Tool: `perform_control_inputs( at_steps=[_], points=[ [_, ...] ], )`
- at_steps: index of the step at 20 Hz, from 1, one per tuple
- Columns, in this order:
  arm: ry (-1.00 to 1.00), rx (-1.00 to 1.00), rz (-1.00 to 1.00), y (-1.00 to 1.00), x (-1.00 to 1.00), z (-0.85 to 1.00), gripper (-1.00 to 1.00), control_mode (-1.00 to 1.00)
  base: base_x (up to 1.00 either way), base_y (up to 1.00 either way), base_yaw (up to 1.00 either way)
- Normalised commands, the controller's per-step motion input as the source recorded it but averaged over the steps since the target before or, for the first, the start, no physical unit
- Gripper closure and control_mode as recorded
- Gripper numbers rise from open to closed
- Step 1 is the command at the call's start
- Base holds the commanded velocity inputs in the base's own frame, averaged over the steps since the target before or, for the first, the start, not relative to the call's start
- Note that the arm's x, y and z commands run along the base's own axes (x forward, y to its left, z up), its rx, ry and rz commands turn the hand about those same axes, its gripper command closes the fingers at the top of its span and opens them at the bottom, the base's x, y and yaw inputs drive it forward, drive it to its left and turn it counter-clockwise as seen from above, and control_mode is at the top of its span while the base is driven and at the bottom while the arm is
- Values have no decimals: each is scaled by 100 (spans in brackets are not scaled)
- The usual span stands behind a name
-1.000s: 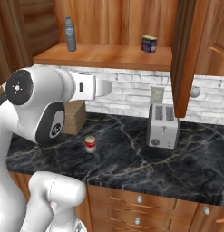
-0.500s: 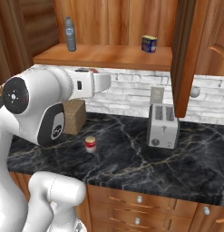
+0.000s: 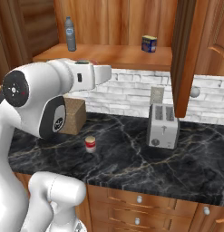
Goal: Pick the cans from the counter and place them in their designated side in the cabinet.
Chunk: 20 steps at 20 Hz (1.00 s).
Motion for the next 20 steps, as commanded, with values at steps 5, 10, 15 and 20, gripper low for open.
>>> perform_control_inputs(
  at_steps=[5,10,15,20],
  points=[
    [8,0,0,0,15,10,100,-100,0,0,0],
    [5,0,0,-3,27,0,100,-100,0,0,0],
    [1,0,0,-9,21,0,100,-100,0,0,0],
    [3,0,0,-8,26,0,100,-100,0,0,0]
  ],
)
